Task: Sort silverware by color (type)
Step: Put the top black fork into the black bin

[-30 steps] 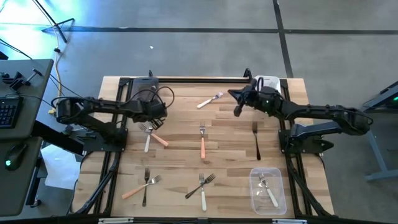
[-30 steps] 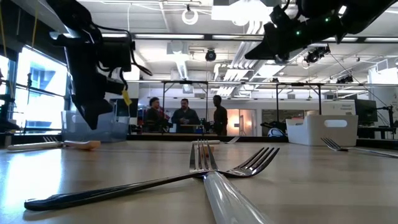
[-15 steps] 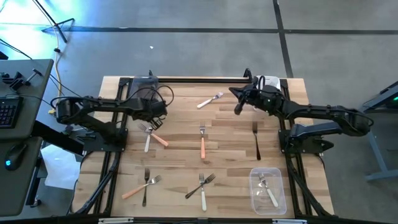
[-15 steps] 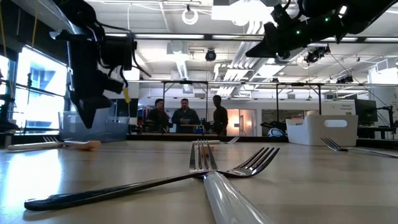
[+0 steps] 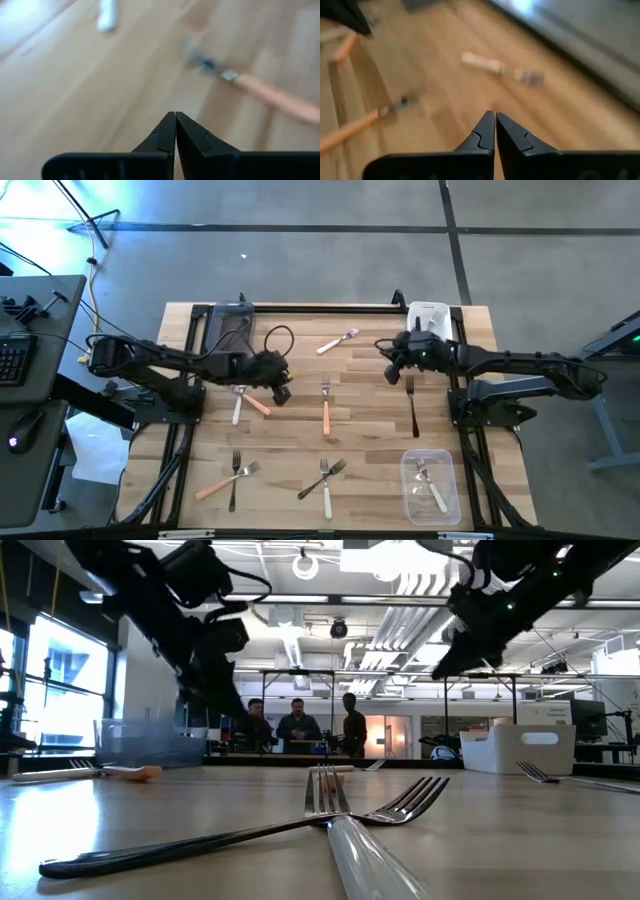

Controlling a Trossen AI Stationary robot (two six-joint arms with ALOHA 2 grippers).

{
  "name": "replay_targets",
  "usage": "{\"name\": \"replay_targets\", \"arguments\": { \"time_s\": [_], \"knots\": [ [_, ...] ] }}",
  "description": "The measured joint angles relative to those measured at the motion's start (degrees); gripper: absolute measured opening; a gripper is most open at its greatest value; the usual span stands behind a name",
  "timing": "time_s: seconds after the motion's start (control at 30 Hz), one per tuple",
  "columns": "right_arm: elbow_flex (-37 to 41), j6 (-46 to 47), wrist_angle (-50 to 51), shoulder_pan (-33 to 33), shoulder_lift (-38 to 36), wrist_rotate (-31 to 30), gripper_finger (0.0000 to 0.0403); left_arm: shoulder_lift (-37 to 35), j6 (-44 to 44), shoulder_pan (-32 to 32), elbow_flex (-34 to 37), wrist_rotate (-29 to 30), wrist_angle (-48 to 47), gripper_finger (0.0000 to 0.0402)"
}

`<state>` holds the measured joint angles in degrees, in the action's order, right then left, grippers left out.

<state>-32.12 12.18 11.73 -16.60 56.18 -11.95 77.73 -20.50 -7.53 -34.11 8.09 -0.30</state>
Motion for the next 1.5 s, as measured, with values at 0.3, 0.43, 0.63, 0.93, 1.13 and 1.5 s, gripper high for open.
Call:
{"name": "replay_targets", "arguments": {
  "time_s": [0.3, 0.43, 0.63, 0.93, 1.13, 1.5],
  "knots": [
    [-3.38, 23.77, 28.71, 6.11, -0.02, 1.98, 0.0000, 0.02, 2.85, 0.37, 6.37, -2.94, 11.10, 0.0003],
    [-3.31, 32.33, 36.57, 8.19, 0.07, 1.74, 0.0003, 0.04, 2.19, 1.79, 7.77, -0.95, 11.11, 0.0003],
    [-1.79, 42.20, 39.14, 8.78, 2.67, 2.23, 0.0046, 0.04, 2.66, 3.44, 7.96, 1.67, 11.94, 0.0003],
    [-1.77, 46.82, 38.29, 8.72, 13.22, 6.22, 0.0127, 0.04, 2.16, 6.23, 7.96, 1.69, 11.88, 0.0003],
    [-1.75, 46.89, 34.99, 8.01, 21.28, 11.45, 0.0125, 0.04, 2.15, 6.52, 7.96, 1.93, 11.94, 0.0003],
    [-2.57, 40.97, 32.27, 5.68, 24.67, 14.48, 0.0037, 0.04, 2.15, 6.52, 7.96, 2.00, 11.57, 0.0003]
  ]
}}
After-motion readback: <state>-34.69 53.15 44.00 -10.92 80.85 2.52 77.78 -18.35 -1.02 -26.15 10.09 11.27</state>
